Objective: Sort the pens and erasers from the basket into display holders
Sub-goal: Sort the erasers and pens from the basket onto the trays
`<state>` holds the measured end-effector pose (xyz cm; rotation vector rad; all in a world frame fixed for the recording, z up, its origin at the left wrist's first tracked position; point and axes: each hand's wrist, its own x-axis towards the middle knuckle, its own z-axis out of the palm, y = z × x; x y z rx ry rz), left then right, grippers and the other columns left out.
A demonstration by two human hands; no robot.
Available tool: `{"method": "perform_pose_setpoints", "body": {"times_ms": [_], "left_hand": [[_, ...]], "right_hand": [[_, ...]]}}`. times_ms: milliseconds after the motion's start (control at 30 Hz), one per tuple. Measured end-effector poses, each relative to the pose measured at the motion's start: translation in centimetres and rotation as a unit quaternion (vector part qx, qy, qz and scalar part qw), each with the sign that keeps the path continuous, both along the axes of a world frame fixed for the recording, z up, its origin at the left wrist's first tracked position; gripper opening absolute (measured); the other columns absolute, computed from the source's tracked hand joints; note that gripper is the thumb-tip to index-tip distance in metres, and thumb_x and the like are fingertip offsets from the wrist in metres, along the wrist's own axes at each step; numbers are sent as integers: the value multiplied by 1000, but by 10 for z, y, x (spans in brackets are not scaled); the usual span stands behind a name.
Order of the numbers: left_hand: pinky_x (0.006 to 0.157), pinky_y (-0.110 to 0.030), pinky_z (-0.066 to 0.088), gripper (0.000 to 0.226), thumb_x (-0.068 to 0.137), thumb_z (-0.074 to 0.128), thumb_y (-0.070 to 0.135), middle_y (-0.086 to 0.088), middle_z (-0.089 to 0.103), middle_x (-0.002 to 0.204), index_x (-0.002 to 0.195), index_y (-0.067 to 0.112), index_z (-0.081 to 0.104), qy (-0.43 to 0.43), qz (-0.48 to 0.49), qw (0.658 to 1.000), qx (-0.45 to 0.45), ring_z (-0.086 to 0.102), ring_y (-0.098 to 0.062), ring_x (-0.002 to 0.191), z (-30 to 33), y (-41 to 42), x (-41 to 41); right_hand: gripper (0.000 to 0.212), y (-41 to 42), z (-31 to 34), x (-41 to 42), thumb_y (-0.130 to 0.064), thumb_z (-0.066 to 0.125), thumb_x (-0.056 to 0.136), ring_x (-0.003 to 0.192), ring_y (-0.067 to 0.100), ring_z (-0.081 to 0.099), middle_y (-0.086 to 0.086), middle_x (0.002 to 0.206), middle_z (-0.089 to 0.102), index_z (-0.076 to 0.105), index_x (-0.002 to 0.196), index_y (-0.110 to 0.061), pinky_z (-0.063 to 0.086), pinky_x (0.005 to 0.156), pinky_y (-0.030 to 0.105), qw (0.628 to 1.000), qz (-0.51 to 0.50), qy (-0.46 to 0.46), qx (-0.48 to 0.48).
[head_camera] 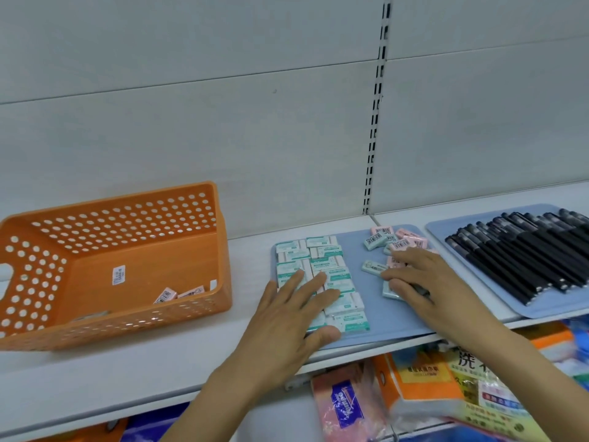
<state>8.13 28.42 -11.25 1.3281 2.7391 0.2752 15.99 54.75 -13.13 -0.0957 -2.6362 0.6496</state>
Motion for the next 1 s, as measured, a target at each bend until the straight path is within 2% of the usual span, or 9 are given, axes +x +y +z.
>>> {"method": "perform_pose_setpoints", "body": {"times_ms": [200, 267, 433, 567, 667, 767, 867, 933, 1000], "left_hand": [[119, -33, -15, 56, 90, 6, 66, 28, -13, 156, 144, 55, -3, 6, -28, 1000, -8, -23, 1, 143, -1, 0, -2], [120, -35, -13, 58, 90, 8, 66, 27, -11, 157, 146, 53, 1, 2, -28, 1000, -5, -21, 0, 144, -1, 0, -2], [120, -33, -7, 71, 87, 12, 71, 20, 7, 161, 151, 41, 17, 4, -27, 996, 84, -9, 2, 146, 22, -10, 18], [117, -25, 18, 46, 98, 42, 52, 11, 47, 144, 137, 29, 50, 99, -61, 961, 252, 35, -4, 138, 66, -44, 36], [106, -17, 32, 35, 98, 48, 43, 15, 57, 130, 127, 28, 60, 140, -17, 943, 300, 47, 1, 125, 99, -94, 18], [93, -7, 38, 25, 98, 51, 40, 23, 60, 118, 120, 35, 61, 94, 102, 943, 303, 51, 10, 113, 118, -144, -18], [89, -14, 46, 24, 95, 56, 36, 29, 61, 111, 117, 39, 61, 25, 181, 950, 255, 54, 14, 103, 115, -174, -51], [90, -17, 47, 24, 94, 57, 36, 30, 59, 111, 118, 42, 59, -15, 180, 965, 192, 54, 14, 101, 113, -183, -65], [91, -17, 47, 27, 95, 58, 37, 29, 58, 116, 121, 43, 57, -85, 166, 973, 136, 54, 12, 103, 113, -186, -75]], "right_hand": [[65, 3, 1, 4, -69, 8, 89, 147, 7, 6, -22, 153, 16, 21, 147, -44, 10, 121, 34, 983, 13, -146, 109], [79, -1, 2, 3, -75, -2, 82, 147, 9, 7, -17, 156, 18, 26, 147, -40, 10, 121, 37, 983, 3, -138, 124], [65, -26, 18, -4, -67, 25, 89, 139, 14, 31, -11, 145, 42, 56, 132, -29, 23, 115, 38, 998, -1, -11, 60], [52, -69, 52, -19, -67, 32, 88, 121, 0, 43, -22, 127, 53, 61, 118, -37, 30, 100, 22, 997, 48, 31, -51], [39, -115, 83, -38, -68, 35, 91, 108, -11, 49, -32, 112, 56, 57, 112, -44, 35, 86, 8, 990, 94, 31, -100], [57, -162, 106, -71, -70, 36, 82, 91, -2, 60, -22, 115, 59, 55, 125, -36, 46, 82, 18, 981, 97, 6, -167], [72, -199, 116, -112, -66, 43, 87, 75, 13, 68, -12, 138, 46, 29, 147, -29, 55, 64, 33, 979, 65, -76, -180], [57, -213, 112, -128, -48, 46, 96, 75, 15, 67, -6, 138, 47, 27, 146, -29, 56, 53, 32, 967, 71, -121, -214], [34, -220, 103, -129, -30, 42, 99, 85, 11, 63, -3, 127, 57, 39, 133, -34, 57, 65, 32, 967, 82, -102, -218]]}}
